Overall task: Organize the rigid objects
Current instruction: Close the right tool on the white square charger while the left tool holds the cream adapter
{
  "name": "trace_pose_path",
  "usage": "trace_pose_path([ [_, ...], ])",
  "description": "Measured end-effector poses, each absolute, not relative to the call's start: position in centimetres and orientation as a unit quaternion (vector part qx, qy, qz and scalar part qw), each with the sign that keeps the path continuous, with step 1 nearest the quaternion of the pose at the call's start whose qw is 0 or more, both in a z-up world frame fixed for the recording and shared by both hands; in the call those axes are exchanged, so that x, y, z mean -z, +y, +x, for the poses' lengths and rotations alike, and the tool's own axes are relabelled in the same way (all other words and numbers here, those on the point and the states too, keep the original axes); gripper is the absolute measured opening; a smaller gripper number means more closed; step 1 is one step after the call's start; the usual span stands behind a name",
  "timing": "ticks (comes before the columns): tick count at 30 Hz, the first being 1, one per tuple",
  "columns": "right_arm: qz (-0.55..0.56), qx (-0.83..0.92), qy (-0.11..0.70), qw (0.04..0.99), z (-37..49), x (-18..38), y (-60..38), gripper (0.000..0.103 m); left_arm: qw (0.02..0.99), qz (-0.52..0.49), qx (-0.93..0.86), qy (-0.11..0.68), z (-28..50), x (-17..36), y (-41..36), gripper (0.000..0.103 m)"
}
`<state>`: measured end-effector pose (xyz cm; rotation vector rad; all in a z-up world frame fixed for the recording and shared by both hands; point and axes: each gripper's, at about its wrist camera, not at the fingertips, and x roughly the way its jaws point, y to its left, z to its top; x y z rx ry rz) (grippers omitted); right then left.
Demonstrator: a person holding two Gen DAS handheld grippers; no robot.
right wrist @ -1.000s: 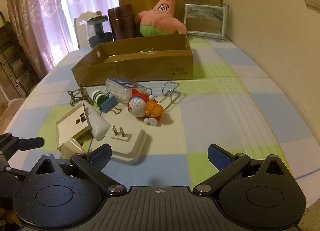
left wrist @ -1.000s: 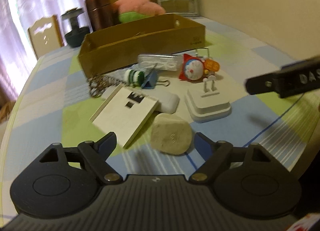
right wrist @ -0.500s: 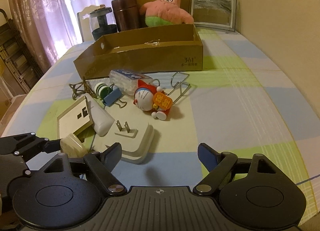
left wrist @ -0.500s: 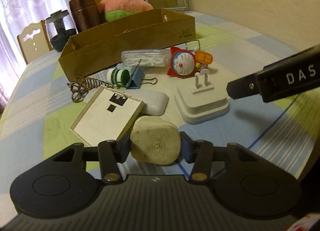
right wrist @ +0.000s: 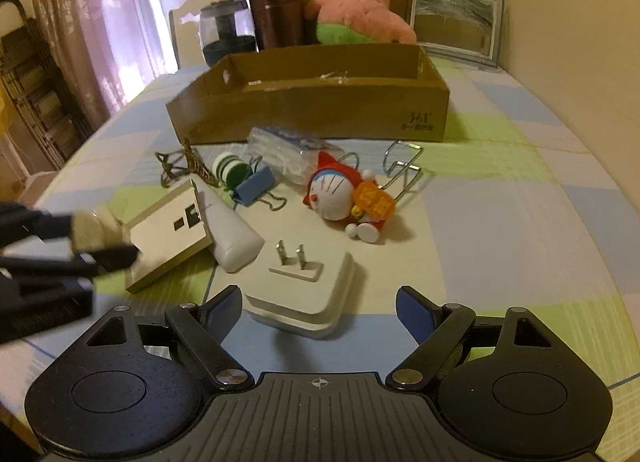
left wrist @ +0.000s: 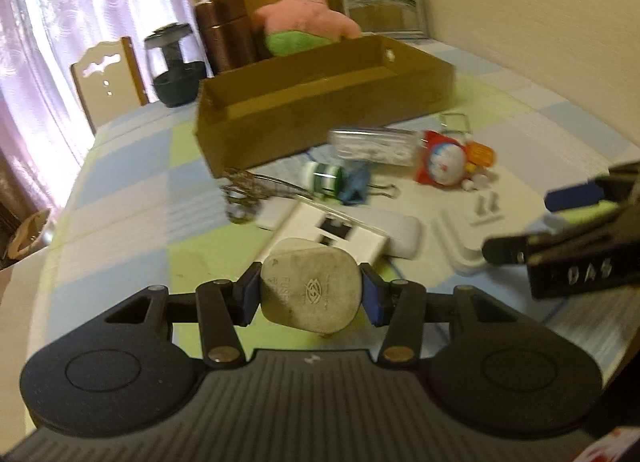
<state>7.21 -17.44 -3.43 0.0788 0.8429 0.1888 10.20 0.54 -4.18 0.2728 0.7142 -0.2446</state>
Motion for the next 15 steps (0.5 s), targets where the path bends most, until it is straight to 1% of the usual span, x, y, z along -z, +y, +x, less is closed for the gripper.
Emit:
trace_pose_path([
  [6, 0.033, -0.071, 0.423, 0.903, 8.3, 5.1, -15.1, 0.082, 0.924, 0.099, 0.105, 0.354, 10.9, 4.3, 2.2, 0.045],
  [15, 0.024, -0.026, 0.409, 0.912, 9.3, 6.1, -14.0, 0.081, 0.924, 0.08, 0.107, 0.359, 11.1, 4.7, 2.5, 0.045],
])
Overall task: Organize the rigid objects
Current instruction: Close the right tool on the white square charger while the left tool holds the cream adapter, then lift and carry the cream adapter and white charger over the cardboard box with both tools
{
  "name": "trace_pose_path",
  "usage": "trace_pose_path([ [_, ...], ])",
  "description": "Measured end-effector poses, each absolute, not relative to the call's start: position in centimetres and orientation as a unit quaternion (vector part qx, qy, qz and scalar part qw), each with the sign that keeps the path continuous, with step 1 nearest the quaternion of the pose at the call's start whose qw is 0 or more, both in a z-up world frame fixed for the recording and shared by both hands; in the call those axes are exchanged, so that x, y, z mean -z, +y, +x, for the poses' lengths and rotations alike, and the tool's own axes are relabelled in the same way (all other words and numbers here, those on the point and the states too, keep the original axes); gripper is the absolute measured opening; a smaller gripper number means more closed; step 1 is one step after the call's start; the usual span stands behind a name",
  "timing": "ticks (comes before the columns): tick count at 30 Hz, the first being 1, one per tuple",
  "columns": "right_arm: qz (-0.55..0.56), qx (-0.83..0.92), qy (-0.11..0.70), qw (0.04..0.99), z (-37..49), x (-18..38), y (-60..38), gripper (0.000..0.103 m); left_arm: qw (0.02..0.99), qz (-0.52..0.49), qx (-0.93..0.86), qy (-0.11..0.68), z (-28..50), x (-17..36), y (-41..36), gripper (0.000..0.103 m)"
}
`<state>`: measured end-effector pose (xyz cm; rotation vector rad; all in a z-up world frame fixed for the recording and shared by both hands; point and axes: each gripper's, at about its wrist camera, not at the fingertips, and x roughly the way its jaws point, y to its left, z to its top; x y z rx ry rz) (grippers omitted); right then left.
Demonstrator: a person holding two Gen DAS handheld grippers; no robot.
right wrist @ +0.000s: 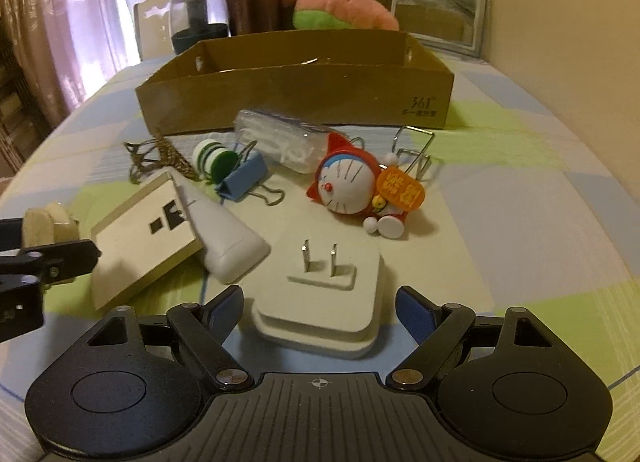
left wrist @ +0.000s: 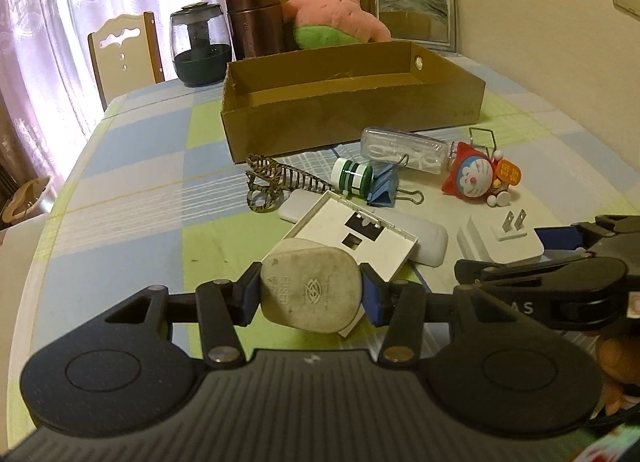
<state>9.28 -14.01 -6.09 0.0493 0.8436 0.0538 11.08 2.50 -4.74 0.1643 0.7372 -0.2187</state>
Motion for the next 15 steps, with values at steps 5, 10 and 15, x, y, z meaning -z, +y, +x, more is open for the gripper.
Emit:
trace_pose_path([
  [5, 0.013, -0.02, 0.407, 0.913, 9.1, 6.0, -14.5, 0.069, 0.923, 0.078, 0.112, 0.36, 11.0, 4.8, 2.1, 0.045],
  [10, 0.012, -0.021, 0.409, 0.912, 8.8, 5.7, -14.9, 0.062, 0.922, 0.08, 0.113, 0.361, 10.8, 4.8, 2.0, 0.045],
  [15, 0.017, -0.022, 0.403, 0.915, 8.3, 4.7, -15.1, 0.062, 0.923, 0.087, 0.113, 0.358, 10.7, 4.4, 1.9, 0.045],
])
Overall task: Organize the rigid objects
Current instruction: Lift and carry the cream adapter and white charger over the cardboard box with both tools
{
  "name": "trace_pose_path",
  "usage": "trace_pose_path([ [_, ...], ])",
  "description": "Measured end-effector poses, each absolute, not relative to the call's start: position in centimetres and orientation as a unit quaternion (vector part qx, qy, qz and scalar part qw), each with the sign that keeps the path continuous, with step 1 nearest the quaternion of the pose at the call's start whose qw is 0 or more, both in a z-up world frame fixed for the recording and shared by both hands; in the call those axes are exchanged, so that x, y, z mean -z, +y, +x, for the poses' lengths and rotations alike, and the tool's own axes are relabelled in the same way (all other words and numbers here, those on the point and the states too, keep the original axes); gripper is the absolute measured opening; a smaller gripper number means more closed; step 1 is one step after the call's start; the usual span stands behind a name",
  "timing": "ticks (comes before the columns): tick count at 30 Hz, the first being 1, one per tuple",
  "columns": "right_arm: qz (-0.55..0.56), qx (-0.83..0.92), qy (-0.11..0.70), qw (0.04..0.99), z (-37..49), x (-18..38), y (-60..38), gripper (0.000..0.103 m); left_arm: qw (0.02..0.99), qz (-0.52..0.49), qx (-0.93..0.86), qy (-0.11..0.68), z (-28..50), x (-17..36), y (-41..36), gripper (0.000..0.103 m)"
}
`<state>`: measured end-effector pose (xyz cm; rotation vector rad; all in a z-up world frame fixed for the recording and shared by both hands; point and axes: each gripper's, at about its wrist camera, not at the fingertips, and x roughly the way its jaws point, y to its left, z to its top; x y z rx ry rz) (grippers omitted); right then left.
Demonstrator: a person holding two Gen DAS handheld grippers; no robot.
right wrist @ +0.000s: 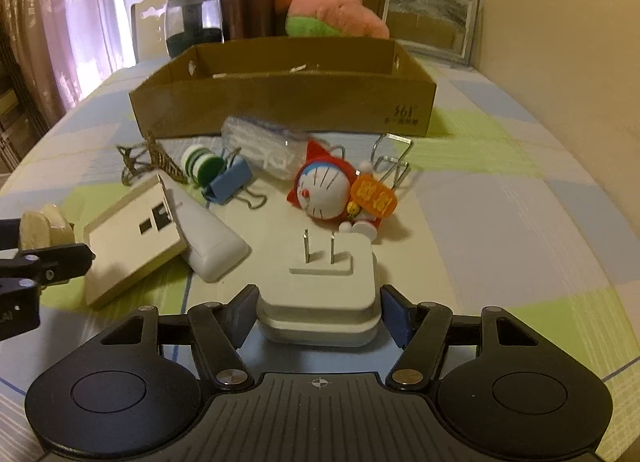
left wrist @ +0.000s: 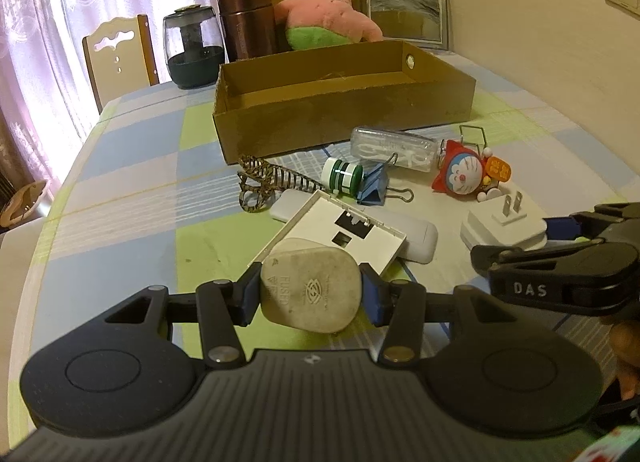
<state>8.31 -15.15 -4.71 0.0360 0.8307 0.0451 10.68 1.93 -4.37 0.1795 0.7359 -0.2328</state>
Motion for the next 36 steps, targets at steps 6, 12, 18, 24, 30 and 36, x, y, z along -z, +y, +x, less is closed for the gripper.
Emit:
trace_pose_path([
  [6, 0.021, -0.036, 0.383, 0.923, 7.6, 3.0, -15.2, 0.061, 0.925, 0.081, 0.117, 0.352, 10.8, 3.5, 1.6, 0.045],
  [12, 0.03, -0.043, 0.372, 0.927, 7.2, 1.9, -16.1, 0.061, 0.925, 0.072, 0.118, 0.353, 11.1, 2.8, 1.1, 0.045],
  [18, 0.036, -0.043, 0.337, 0.94, 8.0, -0.5, -17.4, 0.061, 0.93, 0.063, 0.126, 0.339, 13.1, 1.1, 0.3, 0.045],
  [24, 0.034, -0.048, 0.304, 0.951, 10.3, -2.8, -18.6, 0.061, 0.939, 0.061, 0.123, 0.315, 16.3, -0.8, -0.1, 0.045],
  [30, 0.03, -0.051, 0.282, 0.958, 13.8, -4.1, -19.7, 0.061, 0.947, 0.052, 0.111, 0.298, 20.1, -2.0, 0.7, 0.045],
  [36, 0.031, -0.048, 0.267, 0.962, 18.7, -4.7, -21.5, 0.061, 0.952, 0.034, 0.096, 0.288, 23.8, -2.4, 1.7, 0.045],
])
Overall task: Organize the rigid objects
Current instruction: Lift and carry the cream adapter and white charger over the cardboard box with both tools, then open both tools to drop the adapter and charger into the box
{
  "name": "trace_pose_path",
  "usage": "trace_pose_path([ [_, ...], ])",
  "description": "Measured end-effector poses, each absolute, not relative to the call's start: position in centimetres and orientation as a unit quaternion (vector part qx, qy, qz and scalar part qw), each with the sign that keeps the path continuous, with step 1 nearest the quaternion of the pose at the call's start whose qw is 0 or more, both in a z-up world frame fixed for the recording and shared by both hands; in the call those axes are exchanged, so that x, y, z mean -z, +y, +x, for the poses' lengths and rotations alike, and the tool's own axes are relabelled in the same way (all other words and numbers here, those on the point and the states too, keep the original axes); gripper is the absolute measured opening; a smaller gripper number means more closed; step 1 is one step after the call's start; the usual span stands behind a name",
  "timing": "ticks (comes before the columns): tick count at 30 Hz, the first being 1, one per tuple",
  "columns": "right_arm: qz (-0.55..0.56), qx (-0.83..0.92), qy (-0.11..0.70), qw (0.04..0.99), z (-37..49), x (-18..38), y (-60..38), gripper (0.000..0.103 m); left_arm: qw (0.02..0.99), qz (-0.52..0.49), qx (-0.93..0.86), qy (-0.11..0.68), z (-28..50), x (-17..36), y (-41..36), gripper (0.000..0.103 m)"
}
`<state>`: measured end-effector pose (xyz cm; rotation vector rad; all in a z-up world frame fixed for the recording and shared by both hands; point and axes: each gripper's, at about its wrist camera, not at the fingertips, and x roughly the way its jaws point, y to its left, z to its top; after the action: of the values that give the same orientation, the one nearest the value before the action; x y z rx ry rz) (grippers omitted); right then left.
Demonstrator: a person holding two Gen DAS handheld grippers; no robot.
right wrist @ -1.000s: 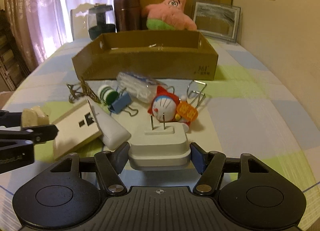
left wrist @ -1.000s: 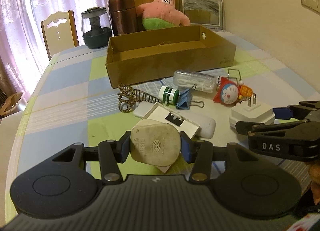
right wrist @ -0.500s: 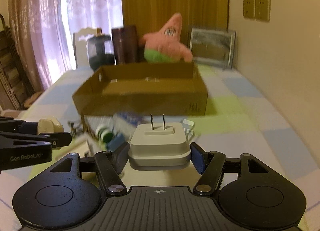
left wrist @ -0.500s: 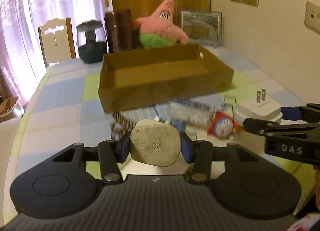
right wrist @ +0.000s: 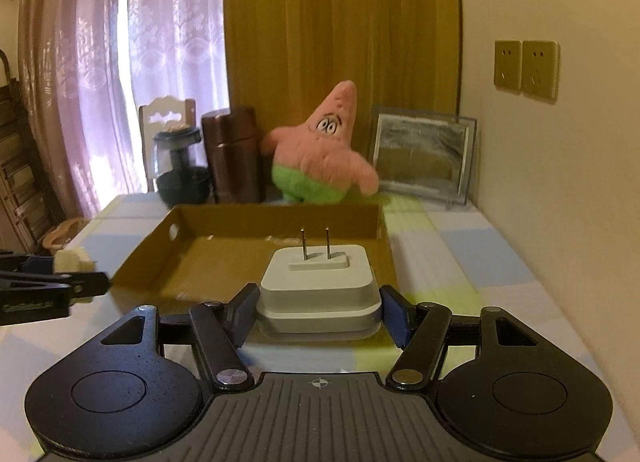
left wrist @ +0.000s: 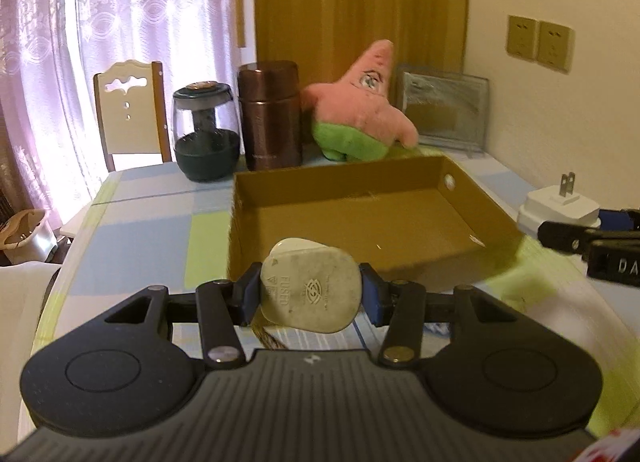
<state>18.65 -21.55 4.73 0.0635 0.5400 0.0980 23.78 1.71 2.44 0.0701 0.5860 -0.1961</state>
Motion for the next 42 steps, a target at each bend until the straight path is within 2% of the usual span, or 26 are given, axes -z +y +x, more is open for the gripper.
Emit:
trace_pose_path([
  [14, 0.053, -0.058, 0.28, 0.957, 28.0, -1.9, -23.0, 0.061, 0.95, 0.044, 0.081, 0.3, 32.4, 0.2, 2.5, 0.045],
  [33, 0.019, -0.065, 0.318, 0.946, 30.7, 2.6, -22.2, 0.061, 0.942, 0.046, 0.081, 0.324, 34.8, 3.5, 2.1, 0.045],
  [36, 0.015, -0.067, 0.327, 0.943, 30.8, 2.9, -22.2, 0.062, 0.944, 0.042, 0.079, 0.318, 34.7, 3.3, 2.2, 0.057],
  [42, -0.002, -0.061, 0.324, 0.944, 30.6, 3.3, -22.3, 0.062, 0.947, 0.037, 0.076, 0.311, 34.5, 2.8, 2.3, 0.057],
])
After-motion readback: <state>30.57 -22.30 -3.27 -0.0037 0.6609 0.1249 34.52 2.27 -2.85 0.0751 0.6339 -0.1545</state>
